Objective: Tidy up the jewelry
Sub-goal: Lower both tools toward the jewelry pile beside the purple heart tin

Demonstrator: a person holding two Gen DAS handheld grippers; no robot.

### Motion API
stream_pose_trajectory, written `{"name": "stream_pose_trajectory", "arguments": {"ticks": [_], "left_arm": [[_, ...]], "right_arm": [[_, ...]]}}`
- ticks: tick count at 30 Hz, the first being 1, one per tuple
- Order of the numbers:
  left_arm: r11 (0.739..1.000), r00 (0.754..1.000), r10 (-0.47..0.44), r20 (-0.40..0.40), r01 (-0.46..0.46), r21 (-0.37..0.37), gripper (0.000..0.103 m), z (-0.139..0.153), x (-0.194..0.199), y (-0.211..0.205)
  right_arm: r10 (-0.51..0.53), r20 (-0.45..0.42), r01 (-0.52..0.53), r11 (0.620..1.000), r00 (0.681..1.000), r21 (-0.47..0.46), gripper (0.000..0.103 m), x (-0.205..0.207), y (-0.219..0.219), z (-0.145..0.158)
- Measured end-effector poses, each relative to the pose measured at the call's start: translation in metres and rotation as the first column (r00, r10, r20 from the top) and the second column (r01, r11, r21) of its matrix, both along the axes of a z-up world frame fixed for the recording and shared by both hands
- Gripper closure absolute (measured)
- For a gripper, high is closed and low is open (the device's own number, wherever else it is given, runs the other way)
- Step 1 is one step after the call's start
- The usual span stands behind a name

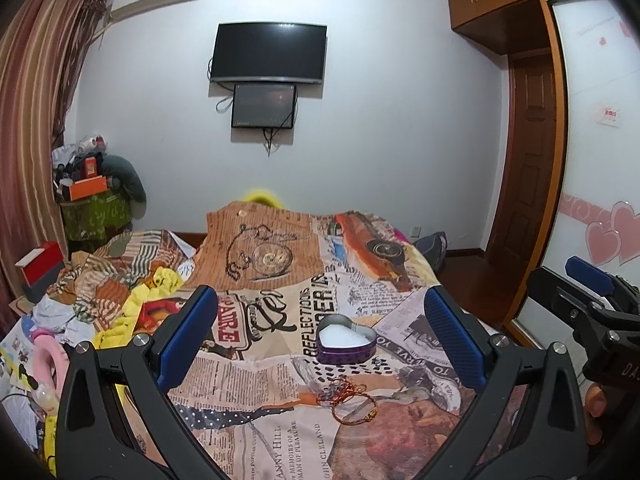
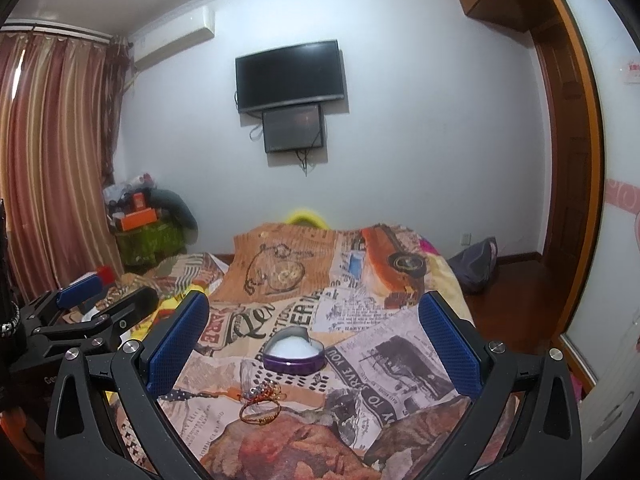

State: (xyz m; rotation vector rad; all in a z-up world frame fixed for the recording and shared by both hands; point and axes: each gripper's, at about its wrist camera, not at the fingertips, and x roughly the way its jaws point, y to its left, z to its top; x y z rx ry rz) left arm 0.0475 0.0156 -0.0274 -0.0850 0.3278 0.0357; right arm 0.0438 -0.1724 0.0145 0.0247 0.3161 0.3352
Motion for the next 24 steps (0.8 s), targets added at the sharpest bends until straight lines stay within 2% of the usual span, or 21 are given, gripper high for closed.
{"name": "stream_pose_trajectory", "arguments": {"ticks": [5, 10, 14, 19, 21, 24], "left_arm": [[1.000, 0.996, 0.009, -0.088, -0.011, -0.016, 0.000, -0.020, 0.024, 0.011], [0.999, 0.979, 0.018, -0.204, -0.028, -0.043, 0.000, -0.047, 0.050, 0.024], [0.997, 0.953, 0.026, -0.301, -0.045, -0.055, 0.000, -0.074, 0.069, 0.033], [0.997, 0.918, 0.011, -0.397, -0.038, -0.060, 0.000, -0.105, 0.083, 0.037], [0.998, 0.900, -0.007, -0.436, -0.024, -0.066, 0.000, -0.117, 0.089, 0.037], [0.997, 0.884, -0.030, -0.467, -0.004, -0.073, 0.000, -0.127, 0.093, 0.035]], "right_arm": [[0.001, -0.091, -0.003, 1.000, 0.996, -0.026, 0.000, 0.022, 0.004, -0.018], [0.000, -0.207, -0.011, 0.998, 0.978, -0.056, 0.000, 0.047, 0.006, -0.043], [-0.006, -0.300, -0.026, 0.994, 0.954, -0.104, 0.000, 0.066, 0.010, -0.071], [0.025, -0.395, -0.078, 0.990, 0.918, -0.118, 0.001, 0.080, 0.013, -0.096], [0.041, -0.408, -0.097, 0.988, 0.912, -0.118, 0.004, 0.084, 0.016, -0.105], [0.069, -0.448, -0.136, 0.984, 0.891, -0.119, 0.016, 0.091, 0.021, -0.117]]}}
